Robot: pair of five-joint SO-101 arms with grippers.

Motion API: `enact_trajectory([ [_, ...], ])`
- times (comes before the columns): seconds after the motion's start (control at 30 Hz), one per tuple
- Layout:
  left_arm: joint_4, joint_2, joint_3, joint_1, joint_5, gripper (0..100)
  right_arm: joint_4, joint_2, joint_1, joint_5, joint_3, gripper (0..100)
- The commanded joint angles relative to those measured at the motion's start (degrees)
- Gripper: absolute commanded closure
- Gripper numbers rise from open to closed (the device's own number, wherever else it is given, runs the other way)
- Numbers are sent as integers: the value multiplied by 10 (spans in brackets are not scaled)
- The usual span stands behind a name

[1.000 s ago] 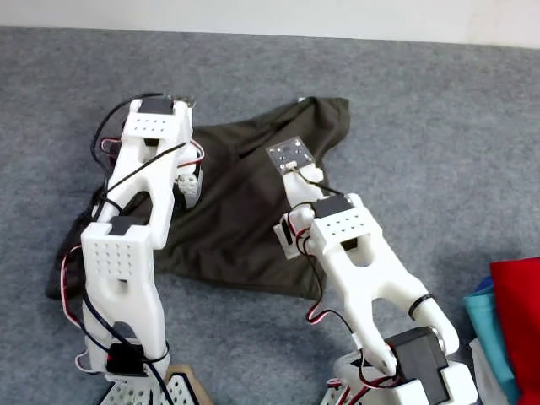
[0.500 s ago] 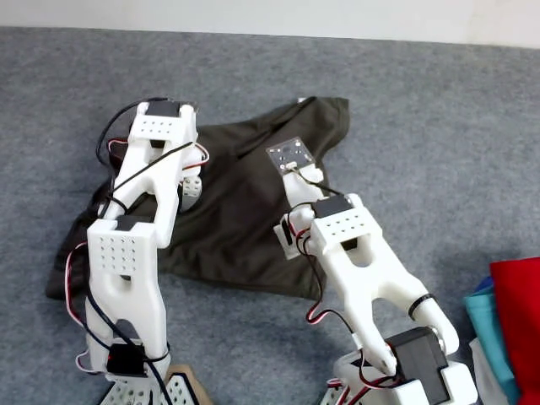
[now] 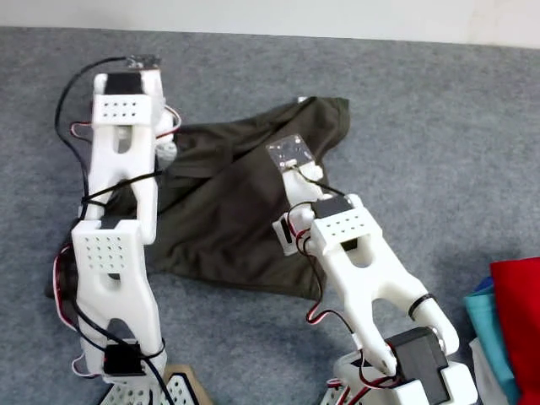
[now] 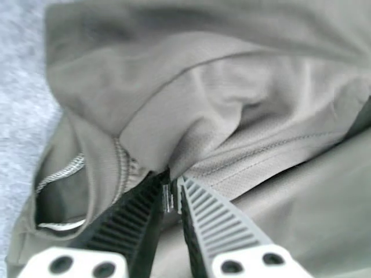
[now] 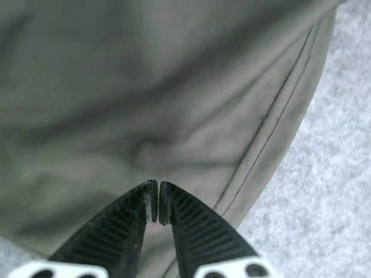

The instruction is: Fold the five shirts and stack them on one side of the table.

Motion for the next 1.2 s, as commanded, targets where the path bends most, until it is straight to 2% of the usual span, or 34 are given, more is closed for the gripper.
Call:
enact_trajectory([
  [0.0,8,-68,-27,-8,4,994,-32,-1,8,6,7,974],
  [0.13,10,-131,0,-18,4,994,-33,-1,8,5,7,974],
  [0.43,10,-312,196,-62,-9,990,-58,0,28,4,7,974],
  [0.7,9,-444,392,-122,-105,990,-73,0,28,1,7,974],
  [0.97,7,-465,574,-138,-220,993,-143,3,64,-66,0,942],
  [1.07,8,-470,588,-167,-261,993,-145,40,71,-105,-65,907],
  [1.17,9,-470,587,-193,-288,993,-145,122,71,-109,-164,906],
])
